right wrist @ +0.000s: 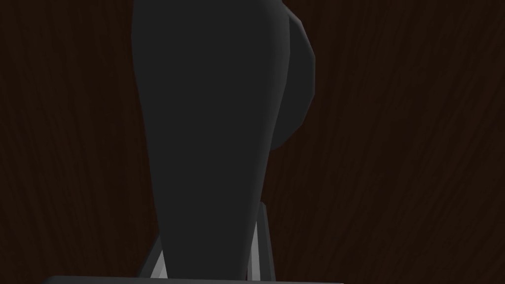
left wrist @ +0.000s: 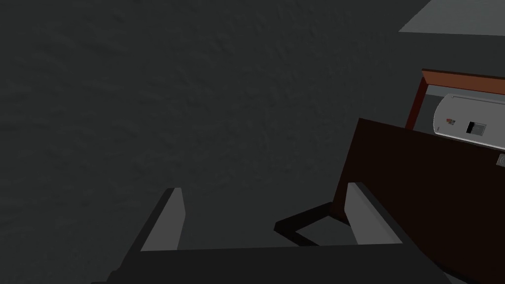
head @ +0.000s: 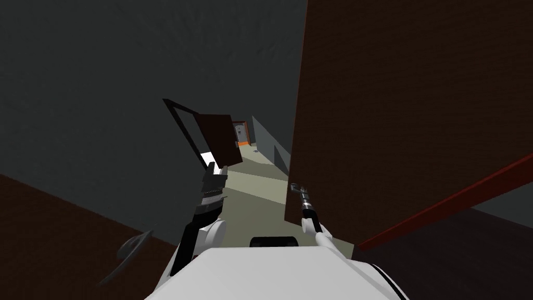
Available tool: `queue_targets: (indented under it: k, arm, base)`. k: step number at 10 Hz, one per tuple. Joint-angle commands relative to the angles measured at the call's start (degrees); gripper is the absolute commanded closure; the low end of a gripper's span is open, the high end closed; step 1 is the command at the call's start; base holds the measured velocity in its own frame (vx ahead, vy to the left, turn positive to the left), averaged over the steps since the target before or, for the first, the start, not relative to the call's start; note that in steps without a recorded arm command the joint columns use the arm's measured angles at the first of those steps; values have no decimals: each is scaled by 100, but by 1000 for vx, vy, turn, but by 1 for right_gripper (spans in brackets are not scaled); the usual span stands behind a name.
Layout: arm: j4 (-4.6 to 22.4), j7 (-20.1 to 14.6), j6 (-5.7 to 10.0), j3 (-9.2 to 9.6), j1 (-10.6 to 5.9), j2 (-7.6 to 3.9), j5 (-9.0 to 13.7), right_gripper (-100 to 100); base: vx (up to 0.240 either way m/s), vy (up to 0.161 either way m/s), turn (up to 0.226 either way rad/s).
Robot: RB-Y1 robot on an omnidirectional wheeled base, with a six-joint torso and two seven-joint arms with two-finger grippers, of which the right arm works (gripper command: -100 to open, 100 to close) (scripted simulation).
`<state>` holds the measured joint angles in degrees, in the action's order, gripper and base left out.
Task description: Push the door open
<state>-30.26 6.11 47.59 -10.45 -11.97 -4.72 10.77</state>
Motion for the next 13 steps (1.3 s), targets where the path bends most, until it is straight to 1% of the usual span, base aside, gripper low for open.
queue_targets:
  k: [1, 2, 3, 4, 8, 13]
  arm:
    - [-185, -9, -46, -58, 80, -75, 30, 100]
    - [-184, -9, -46, -58, 80, -75, 30, 100]
    - [-180, 34, -42, -179, 84, -89, 106, 100]
    - [-179, 45, -41, -208, 85, -90, 125, 100]
    - [-169, 124, -34, -430, 92, -89, 264, 100]
    - [-159, 207, -27, -663, 99, -55, 411, 100]
  base:
    - [143, 56, -29]
    - [59, 19, -3]
    - [145, 54, -58]
    - [197, 71, -61]
    - [176, 69, -67]
    - [178, 48, -55]
